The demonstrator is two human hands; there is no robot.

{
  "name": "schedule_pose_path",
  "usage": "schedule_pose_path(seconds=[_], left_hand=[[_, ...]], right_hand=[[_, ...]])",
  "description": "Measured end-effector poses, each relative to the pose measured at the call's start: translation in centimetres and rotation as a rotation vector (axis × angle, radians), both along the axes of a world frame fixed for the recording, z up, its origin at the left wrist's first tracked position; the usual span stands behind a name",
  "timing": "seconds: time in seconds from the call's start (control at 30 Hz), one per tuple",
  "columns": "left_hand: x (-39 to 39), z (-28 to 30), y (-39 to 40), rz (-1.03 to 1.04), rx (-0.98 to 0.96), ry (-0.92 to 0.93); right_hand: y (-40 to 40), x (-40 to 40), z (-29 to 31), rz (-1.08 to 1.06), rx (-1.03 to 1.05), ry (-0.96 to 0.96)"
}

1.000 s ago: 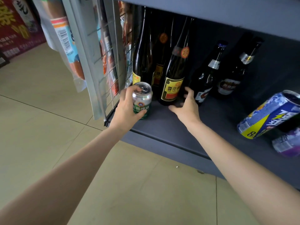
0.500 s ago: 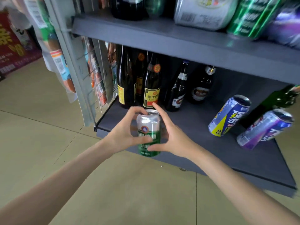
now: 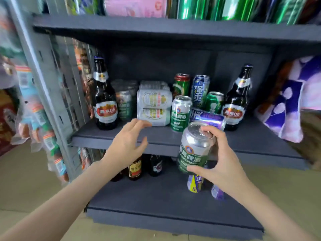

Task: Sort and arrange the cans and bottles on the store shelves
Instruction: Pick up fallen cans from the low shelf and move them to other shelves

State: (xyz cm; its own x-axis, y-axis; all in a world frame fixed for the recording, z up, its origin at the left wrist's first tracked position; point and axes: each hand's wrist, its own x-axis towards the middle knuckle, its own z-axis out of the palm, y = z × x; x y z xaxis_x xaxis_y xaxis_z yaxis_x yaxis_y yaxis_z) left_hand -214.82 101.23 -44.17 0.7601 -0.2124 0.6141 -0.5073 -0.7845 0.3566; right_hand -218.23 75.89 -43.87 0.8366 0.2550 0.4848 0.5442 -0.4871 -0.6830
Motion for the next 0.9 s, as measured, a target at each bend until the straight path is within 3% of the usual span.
schedule_pose_path(seconds=[0.27, 0.5, 0.77, 0.9], left_hand=[[3.0, 0.7, -4.7, -0.001, -0.002, 0.250], [5.1, -0.8, -6.5, 0.143, 0.128, 0.459], [5.7, -0.9, -6.2, 0.152, 0.107, 0.406], [5.7, 1.0, -7.9, 0.077, -0.054, 0.100]], right_hand=[[-4.4, 5.7, 2.2, -0.343, 0.053, 0.024], [-1.2, 9.0, 1.6, -0.347, -0.068, 0.023], [-0.1, 10.6, 1.7, -0.258, -0.198, 0.025], [-4.5, 10.7, 2.6, -0.287, -0.028, 0.002]])
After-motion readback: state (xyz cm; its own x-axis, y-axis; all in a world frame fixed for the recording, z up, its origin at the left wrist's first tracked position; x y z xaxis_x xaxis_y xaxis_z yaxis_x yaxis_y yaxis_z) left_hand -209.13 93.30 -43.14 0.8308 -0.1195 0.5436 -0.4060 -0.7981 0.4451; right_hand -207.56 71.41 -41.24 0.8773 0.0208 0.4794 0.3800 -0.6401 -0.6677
